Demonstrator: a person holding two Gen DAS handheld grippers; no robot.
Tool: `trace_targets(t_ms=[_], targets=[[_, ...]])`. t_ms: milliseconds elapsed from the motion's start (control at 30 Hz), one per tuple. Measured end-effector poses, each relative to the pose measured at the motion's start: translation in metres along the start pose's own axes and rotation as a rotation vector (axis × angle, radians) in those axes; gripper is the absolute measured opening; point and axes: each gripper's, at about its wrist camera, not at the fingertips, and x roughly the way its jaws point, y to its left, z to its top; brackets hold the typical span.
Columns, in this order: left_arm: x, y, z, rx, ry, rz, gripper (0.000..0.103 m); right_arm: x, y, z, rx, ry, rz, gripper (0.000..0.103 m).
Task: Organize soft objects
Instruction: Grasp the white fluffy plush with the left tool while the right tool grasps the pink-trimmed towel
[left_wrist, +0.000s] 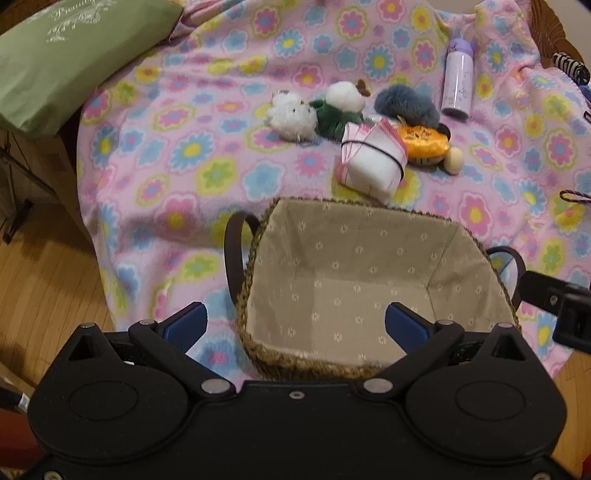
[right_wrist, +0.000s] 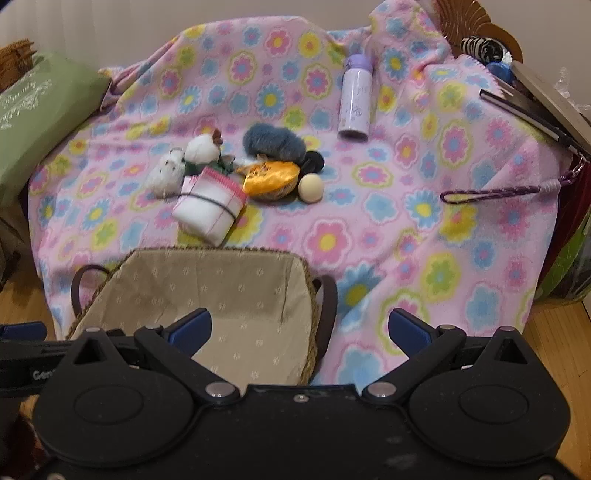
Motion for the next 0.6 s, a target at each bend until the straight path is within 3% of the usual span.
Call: trace_targets(t_ms=[367, 600], targets=[[0.016, 0.009, 0.047, 0.000, -0.057, 0.001, 0.099, 0.026, -0.007, 0.041, -0.017, -0.070, 0.037, 0.102], [0.041, 0.010, 0.077, 0.033, -0.035, -0.003, 0.091, 0.058, 0.000, 0.068, 0.027, -0.031, 0.126, 0.102]])
